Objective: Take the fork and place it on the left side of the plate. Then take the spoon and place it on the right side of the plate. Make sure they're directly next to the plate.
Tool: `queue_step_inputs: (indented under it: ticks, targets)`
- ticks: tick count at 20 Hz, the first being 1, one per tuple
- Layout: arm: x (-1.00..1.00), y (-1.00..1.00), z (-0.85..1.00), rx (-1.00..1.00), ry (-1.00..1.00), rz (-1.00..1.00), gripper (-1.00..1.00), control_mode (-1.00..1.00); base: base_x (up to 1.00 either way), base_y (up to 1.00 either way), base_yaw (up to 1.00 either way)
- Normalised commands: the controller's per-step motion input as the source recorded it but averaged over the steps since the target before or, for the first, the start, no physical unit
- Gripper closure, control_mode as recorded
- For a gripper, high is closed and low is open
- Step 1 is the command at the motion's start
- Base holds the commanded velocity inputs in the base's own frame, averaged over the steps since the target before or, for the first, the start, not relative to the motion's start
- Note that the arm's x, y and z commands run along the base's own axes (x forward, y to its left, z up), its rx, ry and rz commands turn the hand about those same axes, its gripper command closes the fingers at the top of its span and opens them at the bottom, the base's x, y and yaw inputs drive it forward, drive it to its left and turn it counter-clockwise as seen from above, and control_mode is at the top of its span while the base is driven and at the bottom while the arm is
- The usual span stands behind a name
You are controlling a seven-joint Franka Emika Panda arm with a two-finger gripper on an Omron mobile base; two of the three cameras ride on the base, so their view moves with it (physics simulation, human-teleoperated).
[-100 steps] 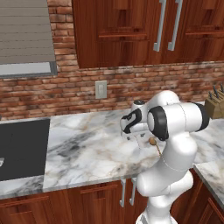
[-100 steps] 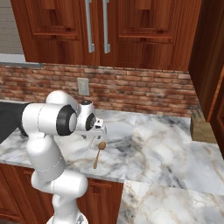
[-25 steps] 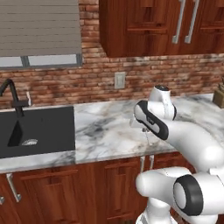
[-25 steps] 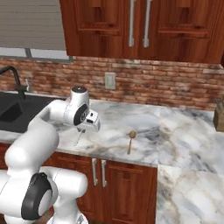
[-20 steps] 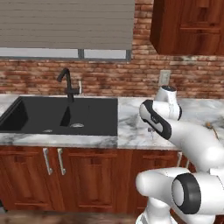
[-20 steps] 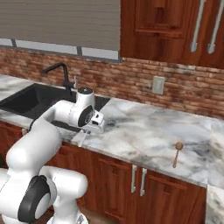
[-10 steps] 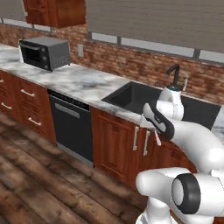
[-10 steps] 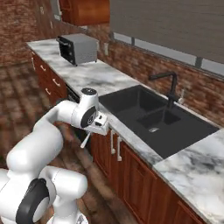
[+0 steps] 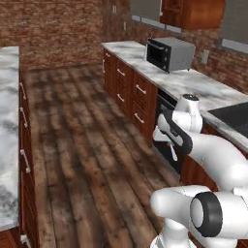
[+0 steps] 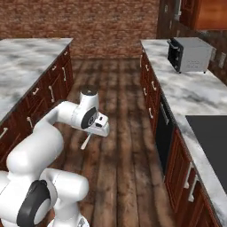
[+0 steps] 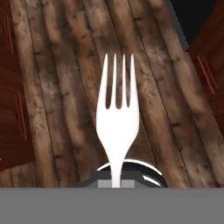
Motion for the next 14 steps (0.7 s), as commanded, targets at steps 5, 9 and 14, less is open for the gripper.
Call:
queue_step_inputs:
  ticks: [5, 9, 14]
  targets:
    - [0.0, 0.0, 0.0, 0.0, 0.0, 0.0, 1.0, 1.0, 0.78, 0.32, 0.59]
    - [0.0, 0.0, 0.0, 0.0, 0.0, 0.0, 1.0, 1.0, 1.0, 0.05, 0.31]
    - [0.0, 0.0, 0.0, 0.0, 0.0, 0.0, 1.0, 1.0, 1.0, -0.03, 0.1]
